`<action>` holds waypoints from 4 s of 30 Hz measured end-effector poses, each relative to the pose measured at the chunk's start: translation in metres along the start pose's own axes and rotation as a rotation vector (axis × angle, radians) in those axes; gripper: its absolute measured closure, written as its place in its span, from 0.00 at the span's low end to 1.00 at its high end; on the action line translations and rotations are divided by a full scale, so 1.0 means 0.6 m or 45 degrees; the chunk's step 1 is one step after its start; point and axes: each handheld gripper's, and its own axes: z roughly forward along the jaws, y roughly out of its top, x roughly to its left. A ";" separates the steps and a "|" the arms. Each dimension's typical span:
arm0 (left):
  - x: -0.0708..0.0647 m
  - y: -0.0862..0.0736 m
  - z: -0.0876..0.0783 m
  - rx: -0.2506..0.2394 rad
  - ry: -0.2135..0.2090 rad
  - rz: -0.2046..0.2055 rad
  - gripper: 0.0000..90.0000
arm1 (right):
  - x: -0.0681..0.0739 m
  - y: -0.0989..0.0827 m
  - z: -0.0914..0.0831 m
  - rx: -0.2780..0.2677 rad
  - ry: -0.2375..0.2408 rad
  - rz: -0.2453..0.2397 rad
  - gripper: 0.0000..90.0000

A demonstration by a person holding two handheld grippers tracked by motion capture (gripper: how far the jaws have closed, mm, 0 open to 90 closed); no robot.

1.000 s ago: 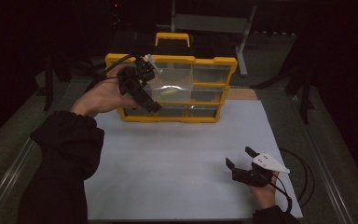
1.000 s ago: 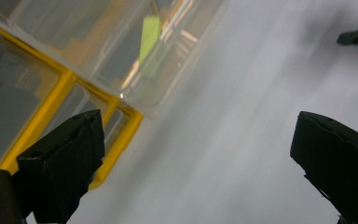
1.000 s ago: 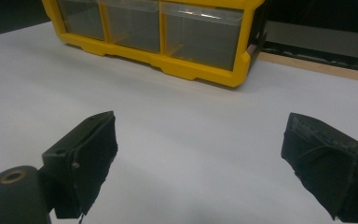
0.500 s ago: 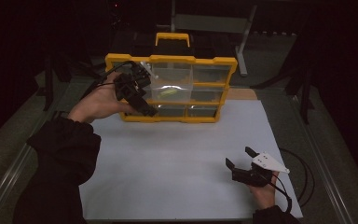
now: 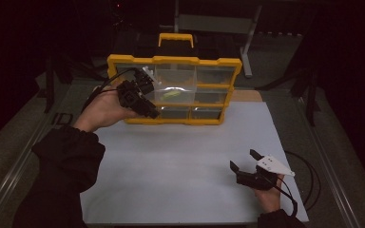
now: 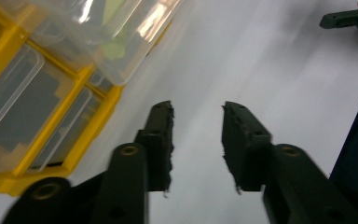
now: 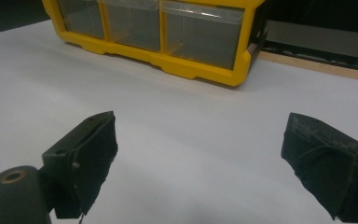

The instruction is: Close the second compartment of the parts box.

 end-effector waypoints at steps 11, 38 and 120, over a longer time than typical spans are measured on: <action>-0.003 0.012 0.005 -0.089 0.086 0.019 1.00 | 0.000 0.000 0.000 0.002 -0.001 -0.001 0.11; -0.016 0.051 0.045 -0.137 0.114 0.045 1.00 | -0.001 0.000 -0.001 0.002 -0.001 -0.004 0.11; 0.017 0.097 0.071 -0.220 0.220 -0.046 1.00 | -0.002 0.000 0.003 -0.002 0.021 -0.003 0.11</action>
